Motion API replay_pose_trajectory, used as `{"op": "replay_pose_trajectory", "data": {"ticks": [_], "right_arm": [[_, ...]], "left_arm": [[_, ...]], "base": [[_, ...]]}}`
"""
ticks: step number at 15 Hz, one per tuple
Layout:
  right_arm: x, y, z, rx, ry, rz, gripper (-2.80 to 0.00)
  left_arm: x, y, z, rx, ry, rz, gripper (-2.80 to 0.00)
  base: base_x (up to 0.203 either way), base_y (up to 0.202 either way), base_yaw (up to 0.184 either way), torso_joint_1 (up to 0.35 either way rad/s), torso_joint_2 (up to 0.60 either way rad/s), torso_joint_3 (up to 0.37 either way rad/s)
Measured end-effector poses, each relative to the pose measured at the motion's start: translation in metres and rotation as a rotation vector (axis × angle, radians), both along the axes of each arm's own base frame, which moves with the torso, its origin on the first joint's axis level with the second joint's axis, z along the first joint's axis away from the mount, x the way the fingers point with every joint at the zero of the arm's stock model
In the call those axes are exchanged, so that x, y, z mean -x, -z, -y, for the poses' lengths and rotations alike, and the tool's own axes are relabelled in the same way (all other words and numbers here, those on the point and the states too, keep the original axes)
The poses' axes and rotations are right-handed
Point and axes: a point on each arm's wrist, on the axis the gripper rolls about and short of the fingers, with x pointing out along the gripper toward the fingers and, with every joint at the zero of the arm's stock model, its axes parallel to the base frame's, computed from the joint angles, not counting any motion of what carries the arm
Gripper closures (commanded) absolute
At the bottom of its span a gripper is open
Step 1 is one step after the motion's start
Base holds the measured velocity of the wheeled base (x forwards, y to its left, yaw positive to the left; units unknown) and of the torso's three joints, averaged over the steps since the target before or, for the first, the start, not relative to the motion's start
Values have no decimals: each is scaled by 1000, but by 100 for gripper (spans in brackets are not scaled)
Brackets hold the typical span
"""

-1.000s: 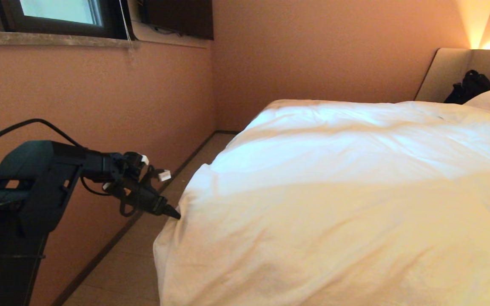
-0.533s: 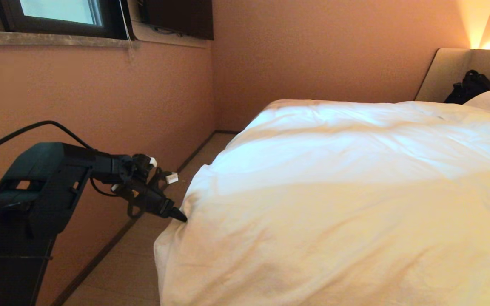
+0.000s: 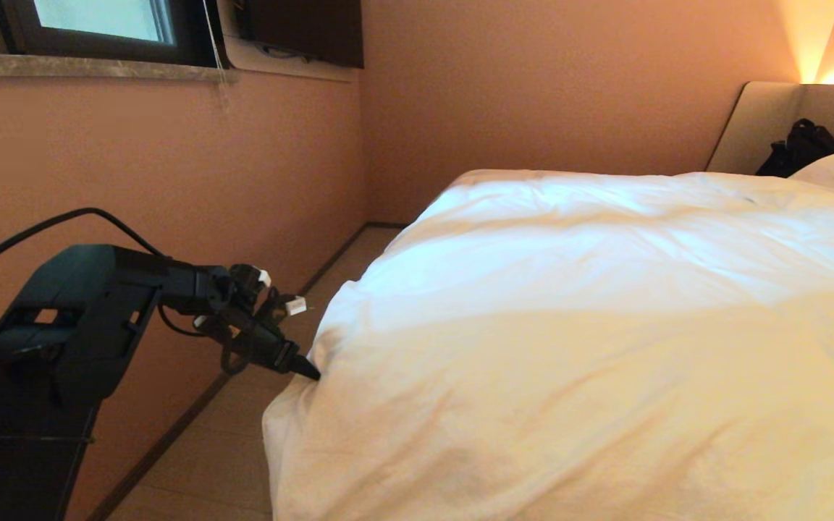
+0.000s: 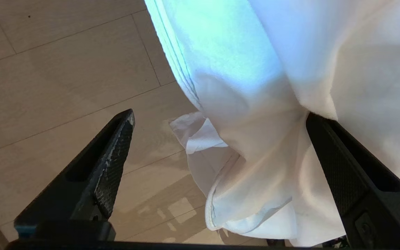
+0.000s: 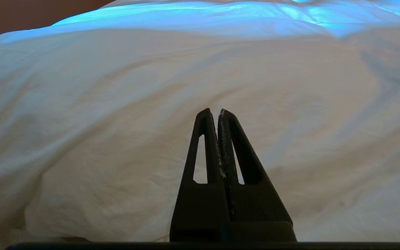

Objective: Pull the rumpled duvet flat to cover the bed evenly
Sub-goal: Flatten the corners of the folded blanket

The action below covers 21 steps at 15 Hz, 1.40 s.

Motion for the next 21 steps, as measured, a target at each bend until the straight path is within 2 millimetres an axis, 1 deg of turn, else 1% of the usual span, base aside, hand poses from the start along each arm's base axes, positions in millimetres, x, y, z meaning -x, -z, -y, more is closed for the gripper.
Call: {"op": "replay_pose_trajectory", "data": {"ticks": [3, 4, 5, 17, 21], "right_arm": [[0, 0, 0, 0, 0, 0, 0], [0, 0, 0, 0, 0, 0, 0], [0, 0, 0, 0, 0, 0, 0], [0, 0, 0, 0, 0, 0, 0], [0, 0, 0, 0, 0, 0, 0]], "left_arm": [[0, 0, 0, 1, 0, 1, -280], [0, -1, 0, 1, 0, 2, -101], [0, -1, 0, 1, 1, 3, 0], [3, -3, 0, 14, 3, -4, 0], [5, -8, 0, 11, 1, 3, 0]], "base": [[0, 0, 0, 0, 0, 0], [0, 0, 0, 0, 0, 0], [0, 0, 0, 0, 0, 0], [0, 0, 0, 0, 0, 0], [0, 0, 0, 0, 0, 0]]}}
